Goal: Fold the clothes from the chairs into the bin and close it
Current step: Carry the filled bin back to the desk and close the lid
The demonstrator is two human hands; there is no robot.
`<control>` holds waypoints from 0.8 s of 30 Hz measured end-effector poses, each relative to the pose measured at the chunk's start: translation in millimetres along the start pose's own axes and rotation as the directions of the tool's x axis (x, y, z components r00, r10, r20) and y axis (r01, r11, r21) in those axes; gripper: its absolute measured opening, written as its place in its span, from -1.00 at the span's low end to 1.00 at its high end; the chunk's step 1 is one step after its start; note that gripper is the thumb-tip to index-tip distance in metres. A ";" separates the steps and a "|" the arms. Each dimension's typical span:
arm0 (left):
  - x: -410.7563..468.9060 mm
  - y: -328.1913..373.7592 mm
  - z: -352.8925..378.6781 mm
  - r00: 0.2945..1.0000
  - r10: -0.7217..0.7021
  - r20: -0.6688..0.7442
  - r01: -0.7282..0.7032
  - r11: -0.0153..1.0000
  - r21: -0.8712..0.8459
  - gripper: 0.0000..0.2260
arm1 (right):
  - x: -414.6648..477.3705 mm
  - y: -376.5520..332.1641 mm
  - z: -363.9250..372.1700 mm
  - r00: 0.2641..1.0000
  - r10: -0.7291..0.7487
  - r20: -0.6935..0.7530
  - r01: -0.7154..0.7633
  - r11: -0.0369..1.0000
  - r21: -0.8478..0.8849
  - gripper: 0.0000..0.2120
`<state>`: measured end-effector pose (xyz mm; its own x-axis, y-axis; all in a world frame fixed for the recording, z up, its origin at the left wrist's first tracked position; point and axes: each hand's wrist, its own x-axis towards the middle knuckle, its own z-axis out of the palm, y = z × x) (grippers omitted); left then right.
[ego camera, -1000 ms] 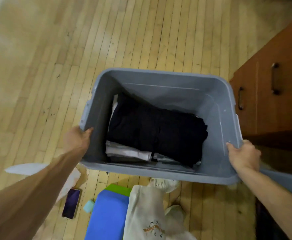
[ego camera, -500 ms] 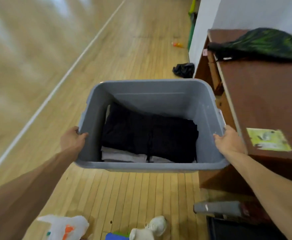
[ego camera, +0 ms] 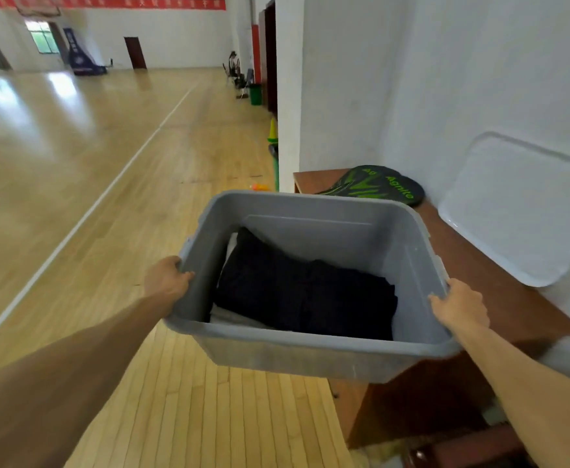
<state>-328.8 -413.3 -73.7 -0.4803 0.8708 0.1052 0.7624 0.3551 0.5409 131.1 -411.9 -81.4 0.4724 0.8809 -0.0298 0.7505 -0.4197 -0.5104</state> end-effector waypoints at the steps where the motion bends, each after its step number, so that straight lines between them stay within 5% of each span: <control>1: 11.9 13.6 9.0 0.999 0.027 0.024 -0.027 1.000 0.007 -0.84 | 6.2 6.0 -3.3 1.000 0.031 0.003 -0.031 0.999 -0.011 -0.64; 12: 159.7 122.3 134.6 0.917 0.234 0.323 -0.238 0.971 -0.030 -0.82 | 83.0 19.2 1.1 0.941 0.327 -0.087 -0.334 0.938 -0.093 -0.66; 24: 259.4 225.7 219.6 0.788 0.432 0.439 -0.433 0.895 -0.105 -0.80 | 122.0 0.9 9.9 0.810 0.564 -0.161 -0.581 0.809 -0.086 -0.65</control>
<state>-186.0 -32.6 -107.5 0.1415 0.9887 -0.0499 0.8451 -0.0944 0.5262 184.8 -302.6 -94.0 0.8803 0.4414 -0.1740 0.3727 -0.8703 -0.3220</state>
